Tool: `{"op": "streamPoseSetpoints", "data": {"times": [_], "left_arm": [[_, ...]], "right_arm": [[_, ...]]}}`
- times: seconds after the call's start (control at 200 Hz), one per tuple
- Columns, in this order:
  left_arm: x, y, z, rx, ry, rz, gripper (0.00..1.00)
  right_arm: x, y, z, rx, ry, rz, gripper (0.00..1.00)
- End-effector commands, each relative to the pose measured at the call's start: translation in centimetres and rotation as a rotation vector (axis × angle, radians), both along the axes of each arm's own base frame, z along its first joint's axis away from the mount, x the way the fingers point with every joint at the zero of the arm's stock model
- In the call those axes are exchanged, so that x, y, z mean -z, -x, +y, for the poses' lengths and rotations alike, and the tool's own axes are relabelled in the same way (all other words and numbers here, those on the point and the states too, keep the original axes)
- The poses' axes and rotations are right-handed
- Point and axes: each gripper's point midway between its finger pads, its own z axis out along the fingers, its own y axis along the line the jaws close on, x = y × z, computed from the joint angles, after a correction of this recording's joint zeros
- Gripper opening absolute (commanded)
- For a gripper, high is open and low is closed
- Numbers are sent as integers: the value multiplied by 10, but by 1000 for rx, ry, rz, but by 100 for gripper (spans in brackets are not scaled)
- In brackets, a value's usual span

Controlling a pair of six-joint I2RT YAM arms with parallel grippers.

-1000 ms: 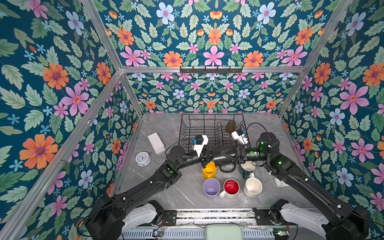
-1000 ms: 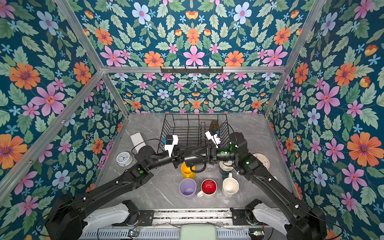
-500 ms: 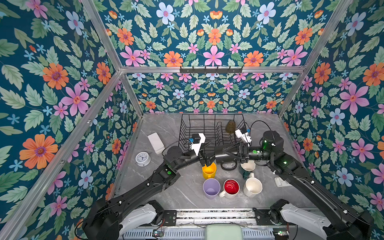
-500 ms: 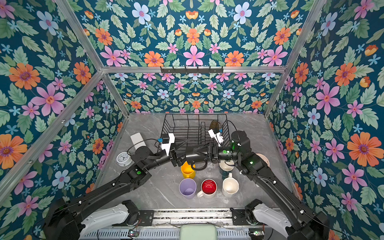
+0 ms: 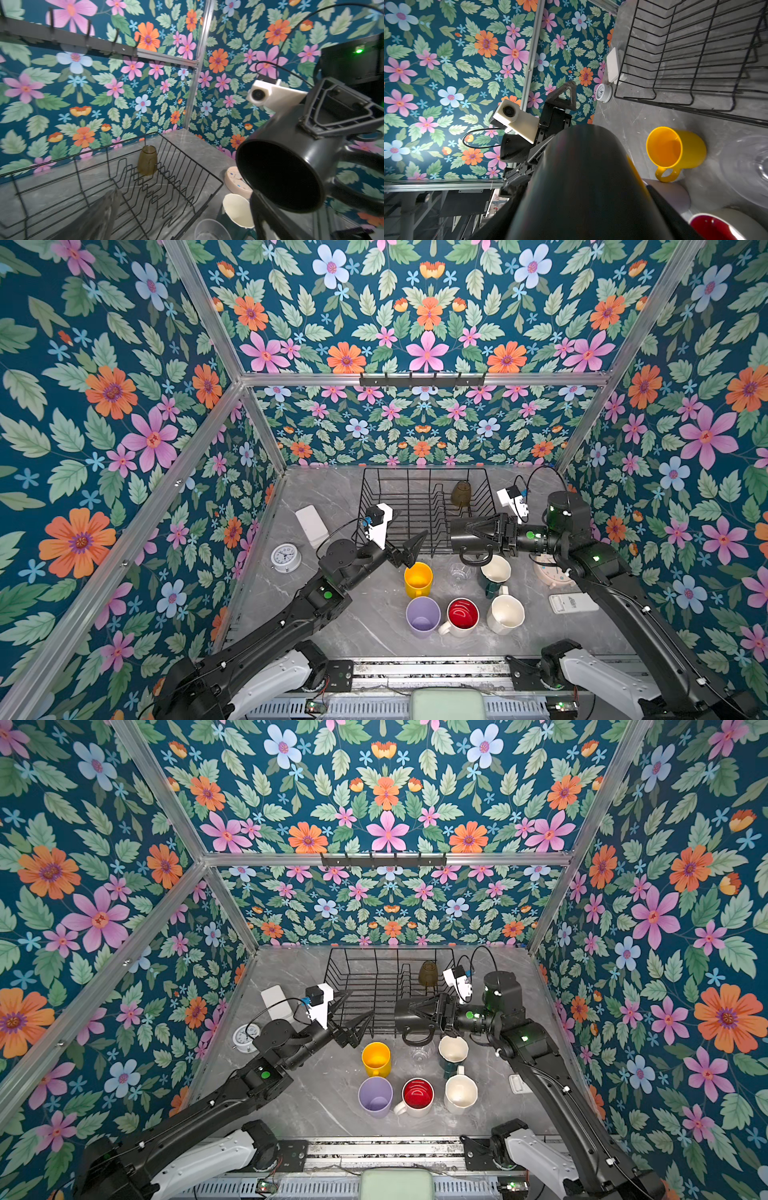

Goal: Load the cups into the dish rack
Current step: 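Carry the black mug over the rack with the right gripper while the left arm withdraws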

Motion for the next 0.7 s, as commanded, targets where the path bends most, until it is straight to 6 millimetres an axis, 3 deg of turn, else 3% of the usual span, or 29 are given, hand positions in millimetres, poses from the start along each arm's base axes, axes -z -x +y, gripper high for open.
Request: {"op": "streamPoseSetpoints", "data": {"times": [0.0,0.39,0.695], "left_arm": [[5,-16,25,-168,-11,62,100],[0,-9,99,-453,64,191,100],[-1,13,135,-514,149,225,100]], "right_arm": [[6,-12,-9,26,134,-82,0],[25,-81,-32,139,497,-163,0],[38,-123,-38,160,646,-186,0]]}}
